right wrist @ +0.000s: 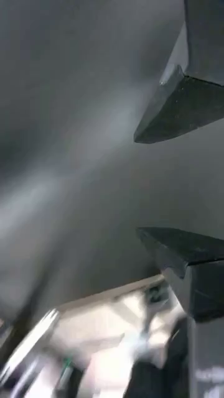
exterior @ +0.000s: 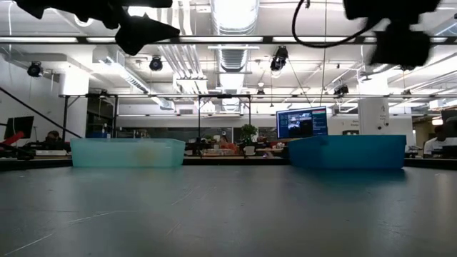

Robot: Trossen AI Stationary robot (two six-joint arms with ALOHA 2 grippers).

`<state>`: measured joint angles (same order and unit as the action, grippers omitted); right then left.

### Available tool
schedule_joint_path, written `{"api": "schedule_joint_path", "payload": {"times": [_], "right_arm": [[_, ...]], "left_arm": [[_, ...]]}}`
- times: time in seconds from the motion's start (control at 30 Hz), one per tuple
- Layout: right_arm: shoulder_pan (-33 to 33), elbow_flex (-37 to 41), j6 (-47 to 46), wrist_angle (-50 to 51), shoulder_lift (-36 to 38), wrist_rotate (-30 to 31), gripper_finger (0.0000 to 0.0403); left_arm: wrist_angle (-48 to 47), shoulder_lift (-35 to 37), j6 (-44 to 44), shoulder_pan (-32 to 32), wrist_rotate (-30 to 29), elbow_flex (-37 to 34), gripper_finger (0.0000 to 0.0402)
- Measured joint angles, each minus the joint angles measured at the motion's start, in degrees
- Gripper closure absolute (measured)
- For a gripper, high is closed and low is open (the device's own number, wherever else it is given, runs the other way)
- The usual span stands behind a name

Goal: Pick and place medicine bottles into bin by pill shape (circle, oval)
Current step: Put the orange capsule bottle into the light blue bin

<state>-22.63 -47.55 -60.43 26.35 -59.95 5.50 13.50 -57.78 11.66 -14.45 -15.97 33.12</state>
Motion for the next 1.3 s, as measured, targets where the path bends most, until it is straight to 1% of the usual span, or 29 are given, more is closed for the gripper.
{"api": "schedule_joint_path", "payload": {"times": [0.1,0.23,0.33,0.4,0.57,0.63,0.77,0.87,1.0,1.1,1.2,1.3], "right_arm": [[-2.9,-7.0,-6.9,16.0,-5.1,-2.7,0.0180],[-7.7,-15.0,-14.7,34.1,-12.0,-4.7,0.0180],[-12.2,-19.5,-20.4,44.3,-16.2,-5.6,0.0180],[-15.4,-21.5,-24.0,48.5,-18.2,-6.2,0.0180],[-22.7,-22.5,-33.8,49.6,-19.3,-5.5,0.0171],[-25.7,-22.1,-37.7,49.6,-19.0,-2.7,0.0161],[-31.7,-20.6,-44.8,49.5,-18.6,6.3,0.0133],[-35.5,-19.2,-49.8,49.5,-18.6,6.9,0.0111],[-40.3,-16.7,-55.1,49.5,-18.6,7.5,0.0086],[-43.5,-14.0,-57.7,49.1,-18.8,11.1,0.0072],[-45.7,-11.2,-60.0,47.8,-19.5,15.1,0.0065],[-46.6,-8.9,-61.5,47.9,-20.6,15.0,0.0066]], "left_arm": [[0.1,-0.6,0.0,-0.3,0.0,0.0,0.0112],[1.0,-0.6,0.1,-0.3,0.0,0.0,0.0112],[1.6,-0.5,0.7,-0.4,0.0,0.0,0.0112],[1.7,-0.5,1.5,-0.4,0.0,0.0,0.0112],[1.8,-0.5,1.5,-0.3,-0.1,0.0,0.0112],[2.5,-0.5,1.5,-0.3,-0.2,0.0,0.0112],[3.3,-0.5,1.5,-0.3,-0.6,0.0,0.0112],[5.0,-0.5,1.5,-0.3,-0.8,0.0,0.0112],[6.5,-0.5,1.7,-0.3,-0.8,0.0,0.0112],[7.4,-0.5,1.7,-0.3,-0.8,0.0,0.0112],[8.9,-0.5,1.5,-0.3,-1.6,0.0,0.0112],[10.9,-0.5,1.5,-0.3,-3.7,0.0,0.0112]]}}
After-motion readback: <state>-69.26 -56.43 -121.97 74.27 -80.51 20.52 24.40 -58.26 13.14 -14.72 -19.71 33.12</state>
